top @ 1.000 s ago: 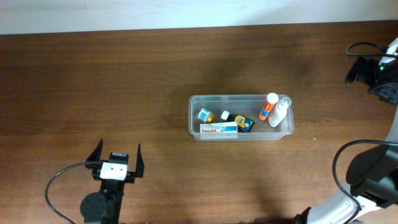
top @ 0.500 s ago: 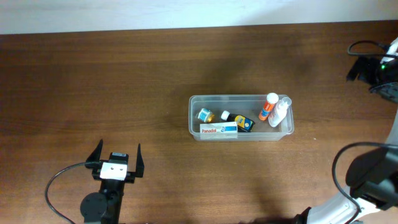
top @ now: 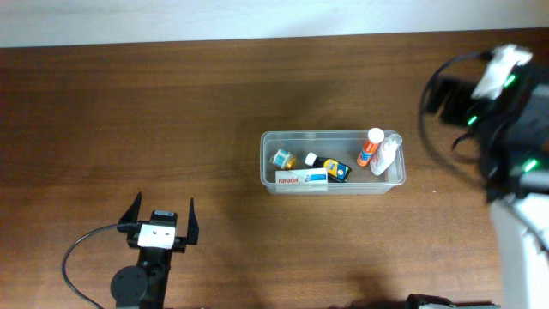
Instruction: Pack container
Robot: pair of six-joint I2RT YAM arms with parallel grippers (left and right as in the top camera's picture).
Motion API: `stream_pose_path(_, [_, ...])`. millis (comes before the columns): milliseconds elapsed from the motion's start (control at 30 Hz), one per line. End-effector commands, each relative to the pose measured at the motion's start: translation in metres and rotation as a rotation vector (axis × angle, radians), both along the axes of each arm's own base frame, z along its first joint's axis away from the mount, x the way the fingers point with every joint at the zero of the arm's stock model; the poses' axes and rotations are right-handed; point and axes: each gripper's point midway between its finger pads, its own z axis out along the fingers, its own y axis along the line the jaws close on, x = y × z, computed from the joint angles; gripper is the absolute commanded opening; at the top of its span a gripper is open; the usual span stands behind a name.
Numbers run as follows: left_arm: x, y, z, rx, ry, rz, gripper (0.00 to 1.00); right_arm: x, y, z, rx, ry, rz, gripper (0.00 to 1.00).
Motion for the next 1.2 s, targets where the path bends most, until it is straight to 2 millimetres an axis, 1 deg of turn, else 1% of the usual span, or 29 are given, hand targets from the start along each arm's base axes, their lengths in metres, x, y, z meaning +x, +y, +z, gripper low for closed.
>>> stream_pose_path(0, [0.000, 0.003, -0.001, 0.016, -0.003, 0.013, 0.99, -0.019, 0.023, -0.026, -0.003, -0.030, 0.056, 0.98])
stream_pose_path(167, [0.000, 0.003, -0.001, 0.016, -0.003, 0.013, 1.00, -0.050, 0.042, -0.050, -0.013, -0.143, 0.105, 0.98])
stream_pose_path(300, [0.000, 0.003, -0.001, 0.016, -0.003, 0.013, 0.99, -0.076, 0.049, -0.072, -0.024, -0.218, 0.124, 0.98])
stream_pose_path(400, [0.000, 0.003, -0.001, 0.016, -0.003, 0.013, 1.00, -0.092, 0.054, -0.088, -0.071, -0.270, 0.171, 0.98])
stream_pose_path(500, [0.000, 0.003, -0.001, 0.016, -0.003, 0.013, 0.99, -0.104, 0.062, -0.101, -0.133, -0.319, 0.239, 0.98])
stream_pose_path(667, [0.000, 0.003, -0.001, 0.016, -0.003, 0.013, 0.99, -0.116, 0.063, -0.119, -0.154, -0.351, 0.247, 0.98])
stream_pose_path(900, [0.000, 0.003, -0.001, 0.016, -0.003, 0.013, 0.99, -0.126, 0.064, -0.124, -0.164, -0.414, 0.244, 0.98])
stream_pose_path(1167, [0.000, 0.003, -0.001, 0.016, -0.003, 0.013, 1.00, -0.129, 0.065, -0.135, -0.164, -0.429, 0.250, 0.98])
